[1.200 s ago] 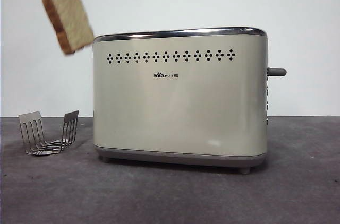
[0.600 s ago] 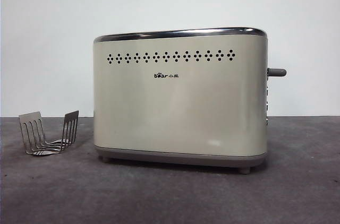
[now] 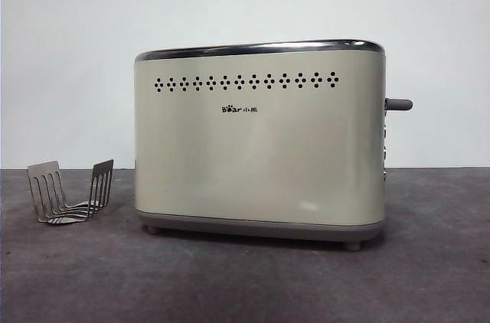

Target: Pick up a slice of bread from the rack,put the bread on the toaster,press the button

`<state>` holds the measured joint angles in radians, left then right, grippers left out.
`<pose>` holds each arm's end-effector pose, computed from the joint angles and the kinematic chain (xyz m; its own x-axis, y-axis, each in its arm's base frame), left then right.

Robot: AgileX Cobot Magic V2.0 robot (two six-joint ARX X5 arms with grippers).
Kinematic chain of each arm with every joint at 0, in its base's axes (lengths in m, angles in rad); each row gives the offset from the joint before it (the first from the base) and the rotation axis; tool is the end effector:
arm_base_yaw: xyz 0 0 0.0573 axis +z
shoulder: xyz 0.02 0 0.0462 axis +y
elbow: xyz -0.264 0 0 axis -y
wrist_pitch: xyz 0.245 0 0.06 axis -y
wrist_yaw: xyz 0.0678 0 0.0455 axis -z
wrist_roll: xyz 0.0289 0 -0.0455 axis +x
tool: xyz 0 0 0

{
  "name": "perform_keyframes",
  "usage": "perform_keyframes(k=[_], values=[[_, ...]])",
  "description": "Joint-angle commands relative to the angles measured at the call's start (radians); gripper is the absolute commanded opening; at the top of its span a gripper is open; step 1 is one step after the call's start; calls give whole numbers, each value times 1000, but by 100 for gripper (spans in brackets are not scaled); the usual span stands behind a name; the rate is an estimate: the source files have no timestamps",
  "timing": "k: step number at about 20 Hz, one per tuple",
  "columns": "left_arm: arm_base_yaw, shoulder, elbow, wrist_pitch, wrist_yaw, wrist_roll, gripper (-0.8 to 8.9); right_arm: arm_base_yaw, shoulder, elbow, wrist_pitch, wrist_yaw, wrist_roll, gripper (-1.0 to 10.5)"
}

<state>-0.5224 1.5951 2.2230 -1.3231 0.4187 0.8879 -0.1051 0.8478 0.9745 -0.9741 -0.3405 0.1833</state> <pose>0.2210 -0.1408 0.4996 0.4052 -0.7024 -0.5852 0.8890 0.1534 0.4314 0.1439 -0.0055 0.3207 0.6555 0.2667 -0.7065 0.0169 0.9302 0.3668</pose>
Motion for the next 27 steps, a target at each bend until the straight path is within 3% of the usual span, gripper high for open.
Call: perform_keyframes(k=[1, 5, 8, 17, 22, 27], values=[[-11, 4, -31, 2, -4, 11, -10, 2, 0, 4, 0, 2, -23, 0], [-28, 4, -80, 2, -16, 42, -10, 2, 0, 4, -5, 5, -35, 0], [-55, 4, -129, 2, -107, 60, -10, 2, 0, 3, -5, 42, -42, 0], [-99, 10, -189, 3, -84, 208, -10, 2, 1, 3, -3, 55, -58, 0], [-114, 37, -189, 3, -162, 265, -9, 2, 0, 4, -4, 54, -58, 0], [-131, 84, -189, 3, -158, 302, -9, 2, 1, 3, -4, 55, -66, 0]])
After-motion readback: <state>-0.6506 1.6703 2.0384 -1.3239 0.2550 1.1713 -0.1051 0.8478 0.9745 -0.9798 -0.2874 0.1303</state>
